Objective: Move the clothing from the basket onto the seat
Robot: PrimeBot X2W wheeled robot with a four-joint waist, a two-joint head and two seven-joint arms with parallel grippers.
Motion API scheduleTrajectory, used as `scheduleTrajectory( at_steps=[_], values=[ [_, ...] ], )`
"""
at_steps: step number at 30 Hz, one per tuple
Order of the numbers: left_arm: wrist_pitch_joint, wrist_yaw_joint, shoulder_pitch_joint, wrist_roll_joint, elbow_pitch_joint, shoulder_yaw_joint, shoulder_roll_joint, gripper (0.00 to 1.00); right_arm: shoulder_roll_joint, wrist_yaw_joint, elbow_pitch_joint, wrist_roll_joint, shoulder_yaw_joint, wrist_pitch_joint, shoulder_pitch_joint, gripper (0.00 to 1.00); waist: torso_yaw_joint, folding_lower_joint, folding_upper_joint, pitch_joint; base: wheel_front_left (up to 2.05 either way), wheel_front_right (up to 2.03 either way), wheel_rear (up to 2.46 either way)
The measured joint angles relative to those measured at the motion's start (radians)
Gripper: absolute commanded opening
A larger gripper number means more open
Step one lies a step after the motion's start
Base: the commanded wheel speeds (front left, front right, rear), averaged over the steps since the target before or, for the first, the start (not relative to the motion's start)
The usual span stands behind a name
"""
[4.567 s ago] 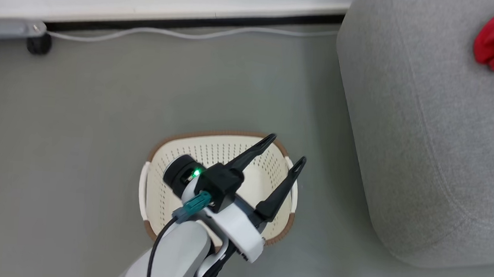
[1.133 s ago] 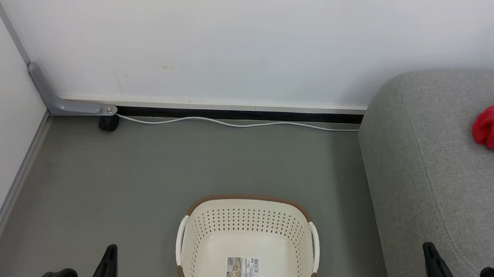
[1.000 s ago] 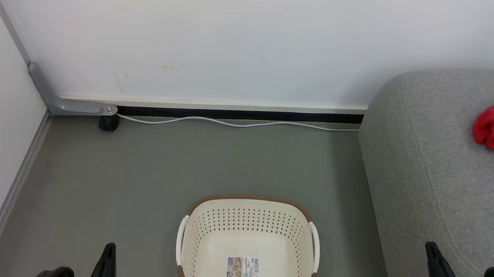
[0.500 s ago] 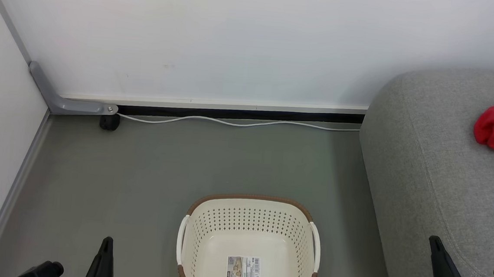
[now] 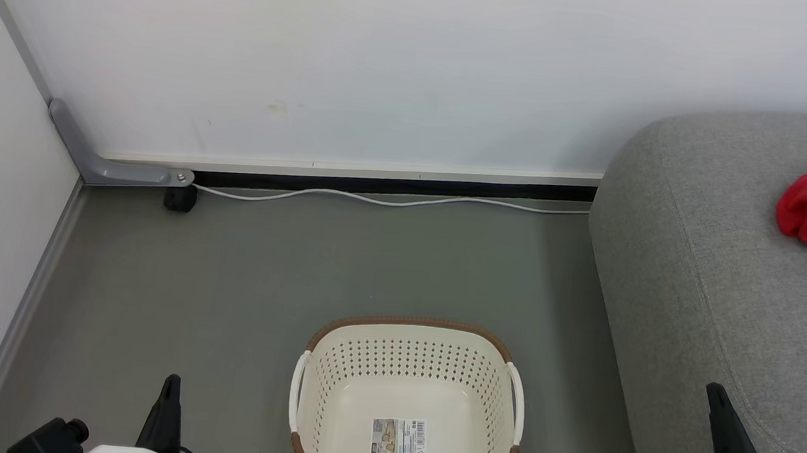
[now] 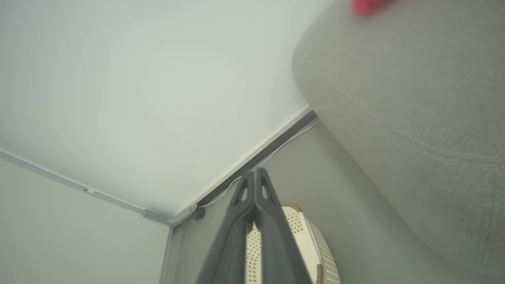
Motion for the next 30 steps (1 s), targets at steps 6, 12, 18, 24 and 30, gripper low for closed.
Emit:
scheduleTrajectory(
  at_steps=[6, 12, 18, 24, 30],
  values=[
    [0.017, -0.007, -0.013, -0.069, -0.004, 0.007, 0.001, 0.0, 0.01, 0.0, -0.003, 0.056, -0.012, 0.017, -0.001, 0.0, 0.001, -0.0001, 0.0, 0.001, 0.0, 0.0, 0.0],
    [0.033, -0.015, -0.017, -0.137, -0.005, 0.012, 0.001, 0.0, 0.02, 0.0, -0.006, 0.115, -0.03, 0.036, -0.01, 0.0, 0.002, -0.0001, 0.0, 0.001, 0.0, 0.0, 0.0],
    [0.052, -0.021, -0.032, -0.206, -0.007, 0.018, 0.002, 0.0, 0.028, 0.0, -0.013, 0.17, -0.042, 0.05, -0.016, 0.0, 0.003, -0.0001, 0.0, 0.002, 0.0, 0.0, 0.0],
    [0.07, -0.027, -0.04, -0.284, -0.008, 0.026, 0.003, 0.0, 0.04, 0.0, -0.021, 0.238, -0.062, 0.074, -0.02, 0.0, 0.004, -0.0001, 0.0, 0.003, 0.0, 0.0, 0.0],
    [0.087, -0.037, -0.052, -0.354, -0.01, 0.031, 0.003, 0.0, 0.049, 0.0, -0.025, 0.292, -0.075, 0.09, -0.021, 0.0, 0.005, -0.0001, 0.0, 0.003, 0.0, 0.0, 0.0]
  ],
)
